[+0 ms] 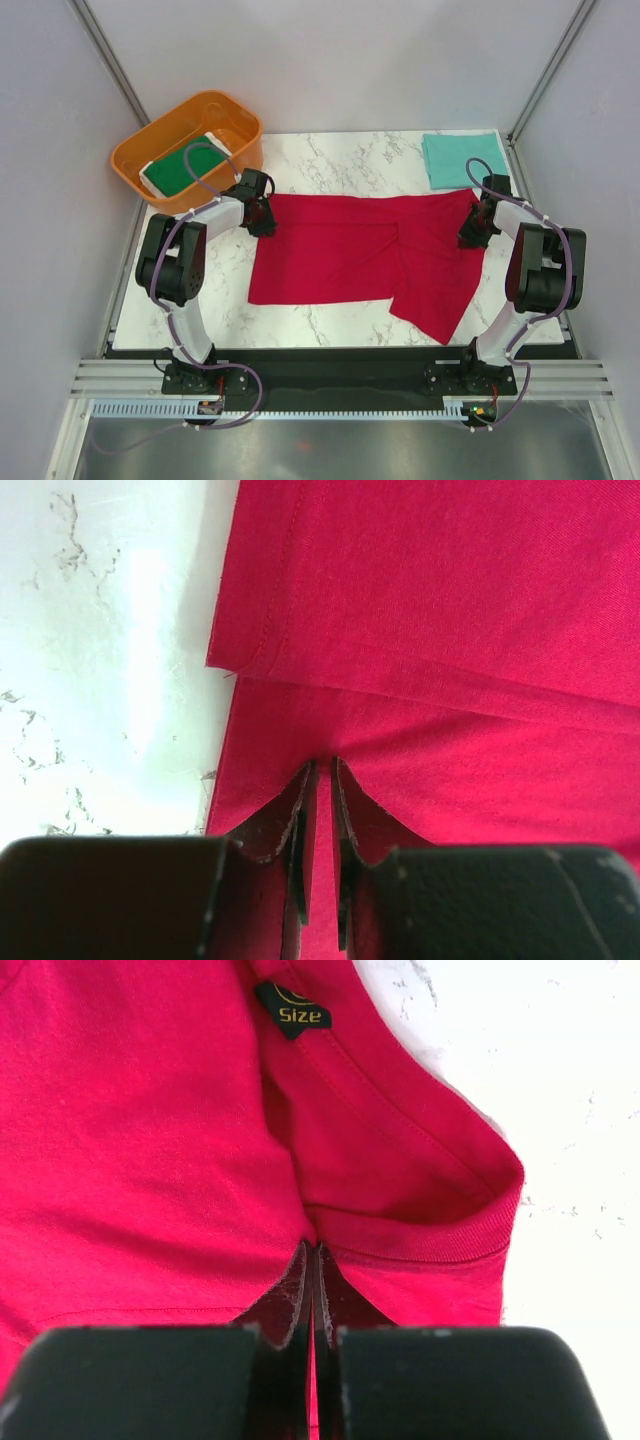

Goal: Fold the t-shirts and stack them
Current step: Fold the tshirt

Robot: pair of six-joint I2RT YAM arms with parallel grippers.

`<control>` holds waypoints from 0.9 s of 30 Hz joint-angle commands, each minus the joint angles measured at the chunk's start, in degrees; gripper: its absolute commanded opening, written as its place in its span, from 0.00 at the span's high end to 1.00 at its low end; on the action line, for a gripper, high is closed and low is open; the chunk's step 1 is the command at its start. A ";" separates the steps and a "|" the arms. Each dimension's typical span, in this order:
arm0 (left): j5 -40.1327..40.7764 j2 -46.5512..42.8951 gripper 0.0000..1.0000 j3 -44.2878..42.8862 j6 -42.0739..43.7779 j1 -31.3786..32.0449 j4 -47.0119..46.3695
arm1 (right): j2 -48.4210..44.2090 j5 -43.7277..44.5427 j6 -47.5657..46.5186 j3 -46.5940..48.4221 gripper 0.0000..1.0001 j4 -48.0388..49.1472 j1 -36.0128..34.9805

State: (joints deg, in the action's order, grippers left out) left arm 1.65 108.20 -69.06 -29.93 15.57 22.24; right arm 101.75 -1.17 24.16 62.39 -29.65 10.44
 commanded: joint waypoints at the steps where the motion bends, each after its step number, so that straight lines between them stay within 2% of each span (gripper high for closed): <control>1: 5.38 2.28 0.81 -0.20 1.72 -0.28 1.49 | -0.94 2.58 -0.17 1.68 1.00 -0.23 -0.07; 7: 6.52 2.54 0.81 0.06 1.63 -0.28 1.84 | -1.03 3.28 -0.61 3.17 1.00 -2.96 -0.07; 10: 6.44 2.63 0.81 0.15 1.28 -0.28 1.93 | -1.21 2.76 -0.61 3.35 0.93 -2.96 -0.07; 12: 6.35 2.63 0.81 0.06 1.28 -0.19 1.93 | -0.95 2.23 -0.70 3.53 1.00 -2.87 -0.07; 19: 6.70 2.63 0.81 -0.03 1.28 -0.28 2.11 | -1.91 2.75 -0.70 3.96 1.00 -3.65 -0.15; 20: 6.79 2.71 0.81 -0.11 1.19 -0.28 2.11 | -1.74 2.75 -0.70 4.49 0.91 -3.84 -0.07; 22: 6.61 2.71 0.81 -0.20 1.19 -0.28 2.19 | -1.56 2.31 -0.78 4.58 0.86 -3.75 -0.07; 23: 6.52 2.72 0.81 -0.20 1.11 -0.28 2.19 | -1.47 2.14 -0.78 4.41 0.87 -3.75 -0.15; 26: 6.44 2.80 0.81 -0.20 1.02 -0.28 2.11 | -1.38 1.43 -0.87 3.97 1.00 -3.49 -0.07; 27: 6.35 2.80 0.80 -0.20 1.02 -0.28 2.19 | -1.47 1.43 -0.87 3.97 1.00 -3.22 -0.15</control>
State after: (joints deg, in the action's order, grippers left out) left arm 4.47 108.40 -69.41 -29.93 15.62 22.26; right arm 101.75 0.03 23.62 64.93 -32.62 10.35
